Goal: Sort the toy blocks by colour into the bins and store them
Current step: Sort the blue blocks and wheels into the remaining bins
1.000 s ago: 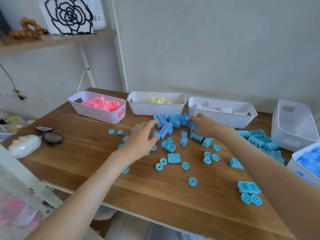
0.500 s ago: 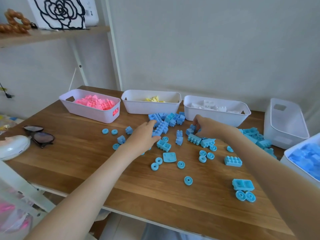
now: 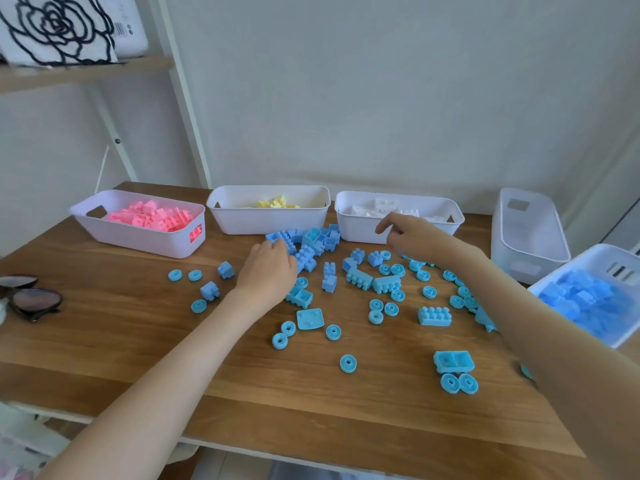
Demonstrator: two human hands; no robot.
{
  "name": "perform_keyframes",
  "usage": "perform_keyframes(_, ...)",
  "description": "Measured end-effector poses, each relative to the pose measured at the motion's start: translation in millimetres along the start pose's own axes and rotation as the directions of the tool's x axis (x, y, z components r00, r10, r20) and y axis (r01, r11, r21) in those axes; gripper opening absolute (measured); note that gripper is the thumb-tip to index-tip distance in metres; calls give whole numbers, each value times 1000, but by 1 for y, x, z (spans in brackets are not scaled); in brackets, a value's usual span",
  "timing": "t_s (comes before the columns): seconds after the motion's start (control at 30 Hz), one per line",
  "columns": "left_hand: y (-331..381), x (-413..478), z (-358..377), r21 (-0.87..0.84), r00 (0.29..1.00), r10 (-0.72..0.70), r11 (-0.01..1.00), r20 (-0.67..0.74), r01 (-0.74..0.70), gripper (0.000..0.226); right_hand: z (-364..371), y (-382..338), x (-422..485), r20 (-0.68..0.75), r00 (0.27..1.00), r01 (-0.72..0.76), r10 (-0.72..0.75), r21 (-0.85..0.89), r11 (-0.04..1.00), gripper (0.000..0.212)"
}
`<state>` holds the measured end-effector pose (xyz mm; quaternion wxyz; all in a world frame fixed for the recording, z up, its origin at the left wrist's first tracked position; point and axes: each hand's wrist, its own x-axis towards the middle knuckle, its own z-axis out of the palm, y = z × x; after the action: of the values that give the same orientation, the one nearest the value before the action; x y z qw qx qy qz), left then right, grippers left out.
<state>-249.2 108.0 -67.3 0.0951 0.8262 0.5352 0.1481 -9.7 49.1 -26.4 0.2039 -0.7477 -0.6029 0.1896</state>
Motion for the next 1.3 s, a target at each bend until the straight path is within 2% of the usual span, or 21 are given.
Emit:
perform_keyframes(0.1,6,3,4,40,1000,-12,999,16,12,43,8,6,3,-34,999,-23,18,-133,991,24)
perform_keyframes(0.17,11,2,3,40,997,-25,999,78,22,52,16,8,5,-5,1000,-8,8,-220,975,33)
perform_keyframes(0.23,12,-1,1,81,994,-3,997,108,-5,51,24,7,9,45,999,31,-19,-286,958,41)
perform_keyframes(0.37,14,-1,-5,83,992,9,996,127,-19,37,32,8,13,77,996,71,-43,-420,905,35)
perform_keyframes(0.43,21,-1,-13,98,993,6,995,117,-17,33,30,10,12,52,997,67,-50,-400,914,30)
perform_keyframes(0.5,36,-4,-23,203,994,30,978,105,-51,31,19,12,8,10,997,78,-79,-329,941,25)
perform_keyframes(0.63,89,-13,-27,290,976,190,933,106,-213,28,-25,28,-15,-51,992,100,-117,-255,962,24)
perform_keyframes(0.7,118,-14,-20,278,959,260,918,116,-283,29,-50,46,-31,-99,992,41,-71,-280,959,24)
perform_keyframes(0.77,142,-11,-12,230,951,279,925,133,-304,28,-73,70,-50,-164,986,-59,16,-259,964,23)
perform_keyframes(0.83,159,-10,-6,182,944,280,933,172,-310,26,-86,90,-70,-166,982,-122,85,-227,966,21)
perform_keyframes(0.9,171,-13,0,147,929,313,927,198,-344,25,-90,101,-86,-163,980,-142,110,-200,969,21)
perform_keyframes(1.0,187,-20,6,0,920,332,941,206,-339,37,-81,98,-100,-189,977,-119,98,-100,988,21)
perform_keyframes(1.1,197,-25,13,-190,925,297,948,238,-255,36,-60,85,-104,-182,983,-47,28,-100,994,15)
perform_keyframes(1.2,198,-32,16,-364,935,243,921,258,-139,30,-41,77,-102,-223,974,-59,36,-100,993,13)
perform_keyframes(1.3,197,-35,19,-583,913,181,809,364,72,36,-35,64,-96,-328,945,-12,19,23,1000,16)
